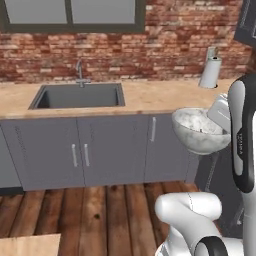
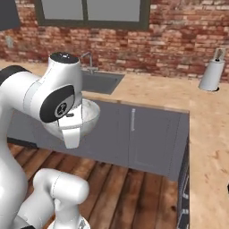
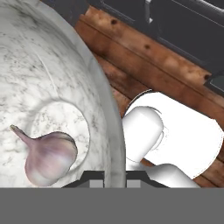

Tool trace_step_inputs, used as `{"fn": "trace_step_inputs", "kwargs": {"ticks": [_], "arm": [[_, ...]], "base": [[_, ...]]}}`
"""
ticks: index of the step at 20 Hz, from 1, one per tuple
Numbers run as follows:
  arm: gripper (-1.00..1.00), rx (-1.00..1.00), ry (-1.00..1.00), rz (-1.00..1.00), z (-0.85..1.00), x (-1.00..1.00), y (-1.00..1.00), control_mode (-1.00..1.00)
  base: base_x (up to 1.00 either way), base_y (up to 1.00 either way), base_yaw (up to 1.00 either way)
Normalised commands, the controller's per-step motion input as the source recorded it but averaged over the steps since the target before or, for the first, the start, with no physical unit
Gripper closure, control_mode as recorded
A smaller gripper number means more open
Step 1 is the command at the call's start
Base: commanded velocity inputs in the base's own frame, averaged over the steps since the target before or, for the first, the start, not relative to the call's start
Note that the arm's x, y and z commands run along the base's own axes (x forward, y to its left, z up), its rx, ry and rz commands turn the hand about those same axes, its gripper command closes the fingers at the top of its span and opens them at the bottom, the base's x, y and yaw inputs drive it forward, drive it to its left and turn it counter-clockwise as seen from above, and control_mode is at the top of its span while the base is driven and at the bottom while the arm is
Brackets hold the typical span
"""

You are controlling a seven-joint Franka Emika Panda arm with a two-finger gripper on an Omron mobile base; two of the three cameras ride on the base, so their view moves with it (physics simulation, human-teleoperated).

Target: Pick the garlic from the cabinet and place it in the bowl. Then pick the bowl and place it in the sink. Then turn on the sink facuet.

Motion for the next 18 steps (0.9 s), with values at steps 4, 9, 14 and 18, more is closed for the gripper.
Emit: {"fn": "trace_step_inputs", "kwargs": {"ticks": [4, 9, 14, 18], "arm": [[1.0, 0.0, 0.0, 0.0, 0.0, 0.0, 0.0, 1.0], [1.0, 0.0, 0.0, 0.0, 0.0, 0.0, 0.0, 1.0], [1.0, 0.0, 0.0, 0.0, 0.0, 0.0, 0.0, 1.0], [1.0, 0.0, 0.0, 0.0, 0.0, 0.0, 0.0, 1.0]], "base": [[1.0, -0.05, 0.0], [1.0, 0.04, 0.0], [0.8, 0.67, 0.0], [0.45, 0.94, 0.0]]}}
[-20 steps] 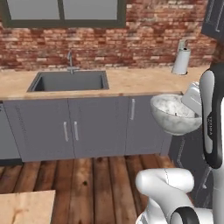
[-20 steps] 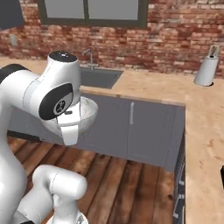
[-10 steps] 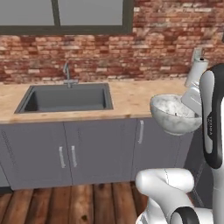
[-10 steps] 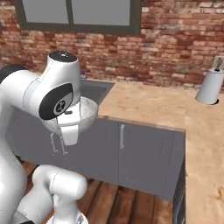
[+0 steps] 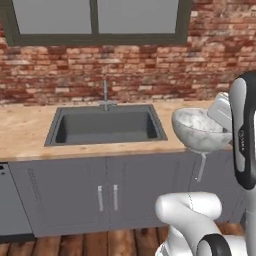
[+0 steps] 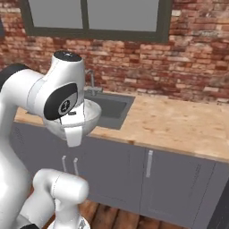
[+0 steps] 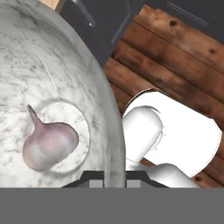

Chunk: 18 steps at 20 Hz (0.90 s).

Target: Pick the garlic from the cabinet and place it in the bowl. Then pick the bowl and place it in the sink. Then turn on the sink facuet.

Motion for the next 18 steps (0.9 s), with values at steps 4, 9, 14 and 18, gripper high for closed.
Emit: {"fn": "trace_step_inputs", "kwargs": {"ticks": [4, 9, 14, 18], "arm": [[1.0, 0.0, 0.0, 0.0, 0.0, 0.0, 0.0, 1.0], [1.0, 0.0, 0.0, 0.0, 0.0, 0.0, 0.0, 1.0], [1.0, 0.0, 0.0, 0.0, 0.0, 0.0, 0.0, 1.0], [1.0, 0.0, 0.0, 0.0, 0.0, 0.0, 0.0, 1.0]], "base": [[0.8, 0.31, 0.0], [0.81, 0.3, 0.0], [0.56, 0.42, -0.02], [0.79, 0.07, -0.08]]}}
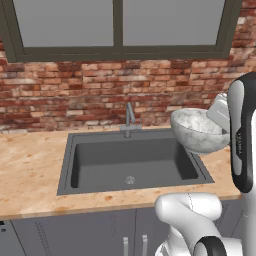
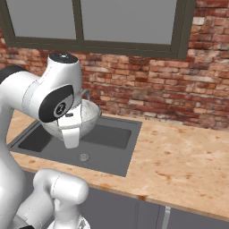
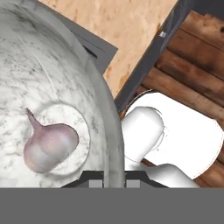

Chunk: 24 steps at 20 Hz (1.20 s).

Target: Pick the garlic from the cabinet and place it in the bowl. Then pick the bowl and place it in the sink. Then turn on the sink facuet.

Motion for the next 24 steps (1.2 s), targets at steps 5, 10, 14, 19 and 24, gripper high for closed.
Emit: {"fn": "trace_step_inputs", "kwargs": {"ticks": [5, 10, 14, 19, 24], "arm": [[1.0, 0.0, 0.0, 0.0, 0.0, 0.0, 0.0, 1.0], [1.0, 0.0, 0.0, 0.0, 0.0, 0.0, 0.0, 1.0], [1.0, 0.0, 0.02, 0.01, -0.17, 0.08, -0.08, -1.0], [1.0, -0.06, 0.0, 0.28, -0.84, 0.59, -0.22, -1.0], [1.0, -0.15, -0.02, 0.32, -0.92, 1.0, 0.0, -1.0]], "base": [[0.59, -0.02, 0.0], [0.21, -0.03, 0.0], [0.02, 0.0, 0.0], [0.0, 0.0, 0.0], [0.0, 0.0, 0.0]]}}
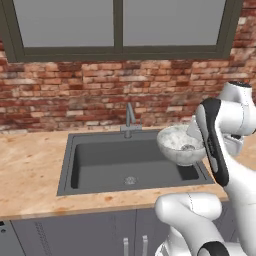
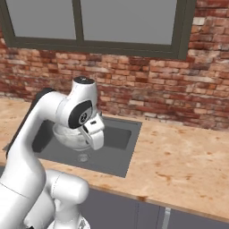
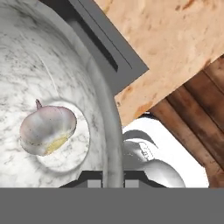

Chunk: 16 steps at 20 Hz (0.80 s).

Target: Pick the garlic from the cabinet and place it in the bowl. Then pick the bowl and place it in the sink. Then turn on the sink facuet.

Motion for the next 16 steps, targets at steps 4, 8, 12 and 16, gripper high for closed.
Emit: {"fn": "trace_step_inputs", "kwargs": {"ticks": [4, 8, 12, 16], "arm": [[1.0, -0.04, -0.03, 0.17, -0.56, 0.97, 0.0, -1.0], [1.0, -0.01, -0.08, 0.2, -0.49, 1.0, 0.05, -1.0], [1.0, 0.0, 0.0, 0.31, -0.62, 0.8, 0.24, -1.0], [1.0, 0.01, 0.0, 0.3, -0.59, 0.78, 0.08, -1.0]], "base": [[0.0, 0.0, 0.0], [0.0, 0.0, 0.0], [0.0, 0.0, 0.0], [0.0, 0.0, 0.0]]}}
